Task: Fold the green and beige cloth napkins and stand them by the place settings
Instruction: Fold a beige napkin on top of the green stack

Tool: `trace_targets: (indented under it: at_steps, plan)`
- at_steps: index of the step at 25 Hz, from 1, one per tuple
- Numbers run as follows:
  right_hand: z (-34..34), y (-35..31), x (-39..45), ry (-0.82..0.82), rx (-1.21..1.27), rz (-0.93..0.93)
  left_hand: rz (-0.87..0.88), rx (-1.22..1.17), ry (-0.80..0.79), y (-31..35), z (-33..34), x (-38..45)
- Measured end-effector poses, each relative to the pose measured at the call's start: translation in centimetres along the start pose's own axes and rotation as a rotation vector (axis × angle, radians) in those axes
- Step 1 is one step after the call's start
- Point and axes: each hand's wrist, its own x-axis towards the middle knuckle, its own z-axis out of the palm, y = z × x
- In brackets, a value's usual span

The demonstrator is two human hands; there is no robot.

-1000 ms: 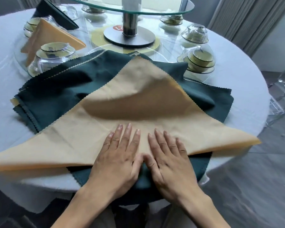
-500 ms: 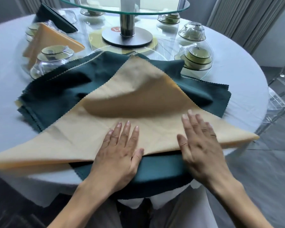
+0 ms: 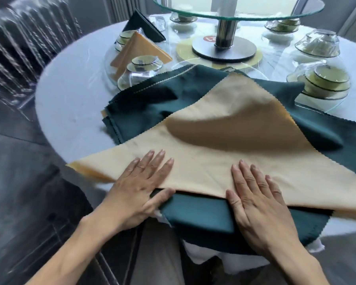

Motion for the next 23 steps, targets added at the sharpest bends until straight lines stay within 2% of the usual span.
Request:
trace_targets:
  at_steps: [5, 9, 13, 15, 19, 23]
  plan:
    - [-0.5, 0.1, 0.0, -0.009, 0.02, 0.005, -0.092, -0.192, 0.057, -11.0, -2.7, -6.2]
    - [-0.6, 0.1, 0.1, -0.071, 0.058, 0.01, -0.105, -0.178, 0.22, -12.0, -4.4, -6.2]
    - [-1.1, 0.1, 0.2, -0.113, 0.141, 0.018, -0.142, -0.209, 0.27, -11.8, -5.0, -5.0]
    - [-1.2, 0.1, 0.2, -0.105, 0.135, 0.024, -0.193, -0.427, 0.289, -12.0, -5.3, -4.6]
    - [-2.0, -0.9, -0.5, -0.01, 0.191, -0.035, -0.282, -1.04, 0.346, -12.0, -6.1, -4.1]
    - [-2.4, -4.9, -0.2, 0.122, 0.188, -0.117, -0.172, -1.242, 0.403, -11.2, -7.8, -2.3]
